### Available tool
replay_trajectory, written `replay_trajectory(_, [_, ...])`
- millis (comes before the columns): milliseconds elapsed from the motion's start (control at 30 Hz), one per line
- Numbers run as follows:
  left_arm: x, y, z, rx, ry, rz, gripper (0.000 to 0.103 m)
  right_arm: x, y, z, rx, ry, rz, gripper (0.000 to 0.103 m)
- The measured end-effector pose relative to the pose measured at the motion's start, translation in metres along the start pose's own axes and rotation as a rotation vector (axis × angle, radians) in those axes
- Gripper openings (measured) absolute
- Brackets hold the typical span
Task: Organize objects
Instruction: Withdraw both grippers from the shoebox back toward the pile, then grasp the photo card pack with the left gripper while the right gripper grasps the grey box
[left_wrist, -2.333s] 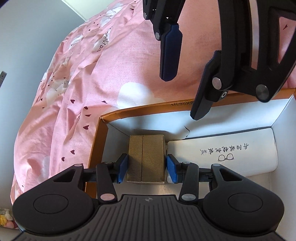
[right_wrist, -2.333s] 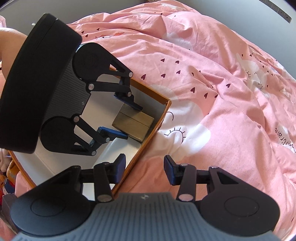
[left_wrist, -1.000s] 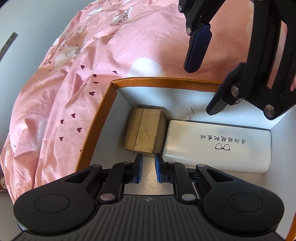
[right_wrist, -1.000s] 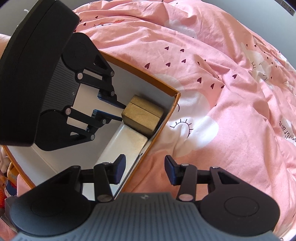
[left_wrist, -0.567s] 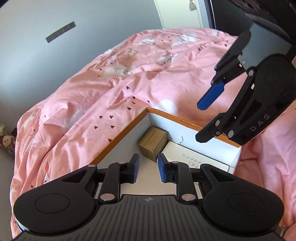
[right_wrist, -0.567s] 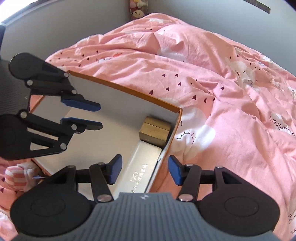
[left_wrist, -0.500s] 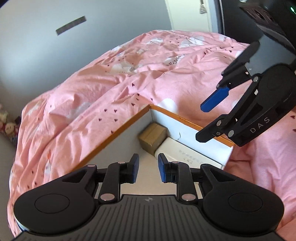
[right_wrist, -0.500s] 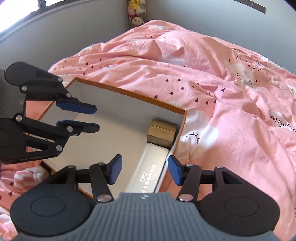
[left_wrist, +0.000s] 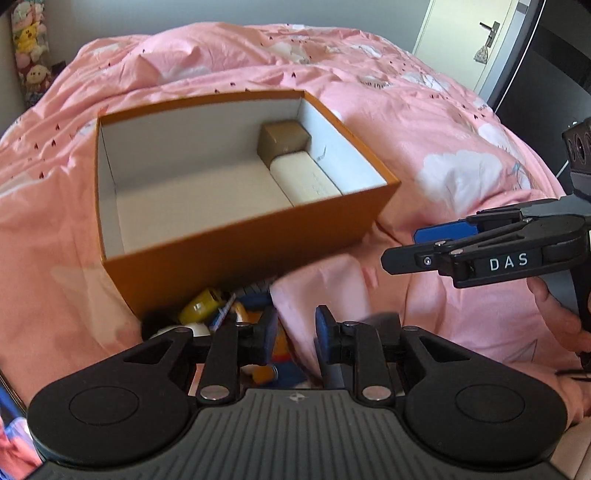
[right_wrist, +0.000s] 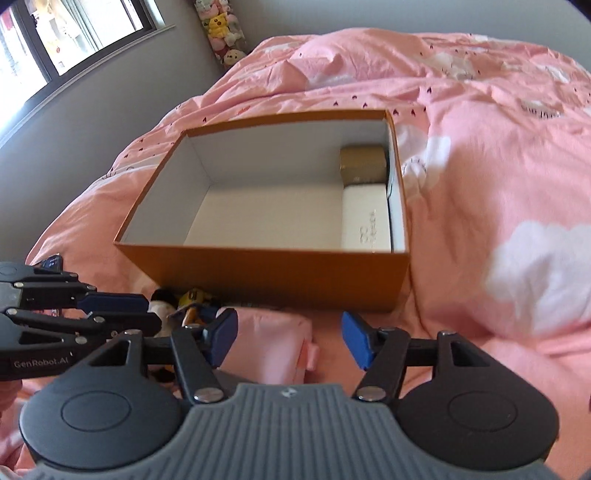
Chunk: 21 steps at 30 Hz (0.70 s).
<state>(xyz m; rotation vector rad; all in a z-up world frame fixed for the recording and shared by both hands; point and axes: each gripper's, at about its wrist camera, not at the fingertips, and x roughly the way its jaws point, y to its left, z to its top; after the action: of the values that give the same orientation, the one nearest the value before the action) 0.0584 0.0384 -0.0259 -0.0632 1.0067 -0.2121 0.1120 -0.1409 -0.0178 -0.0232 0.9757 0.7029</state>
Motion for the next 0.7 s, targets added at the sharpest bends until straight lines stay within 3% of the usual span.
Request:
replay_trajectory(167, [0.017, -0.009, -0.025, -0.009, 0.078, -0.041, 0.029, 0.008, 0.001, -0.033, 0.066, 0.092, 0.028, 0.061])
replay_trajectory(233, [0.021, -0.015, -0.03, 0.005, 0.095, -0.047, 0.029, 0.013, -0.002, -0.047, 0.102, 0.141, 0.009, 0.048])
replay_trajectory(367, [0.017, -0.029, -0.043, 0.076, 0.153, -0.113, 0.029, 0.016, -0.01, -0.066, 0.151, 0.228, 0.007, 0.047])
replay_trajectory(467, [0.018, -0.035, -0.051, 0.089, 0.211, -0.136, 0.027, 0.016, -0.007, -0.077, 0.114, 0.281, 0.005, 0.047])
replay_trajectory(600, [0.03, -0.042, -0.064, 0.098, 0.349, -0.182, 0.024, 0.024, 0.003, -0.087, 0.057, 0.361, 0.053, 0.048])
replay_trajectory(700, [0.029, -0.039, -0.068, 0.077, 0.366, -0.171, 0.024, 0.034, 0.008, -0.089, 0.032, 0.417, 0.107, 0.05])
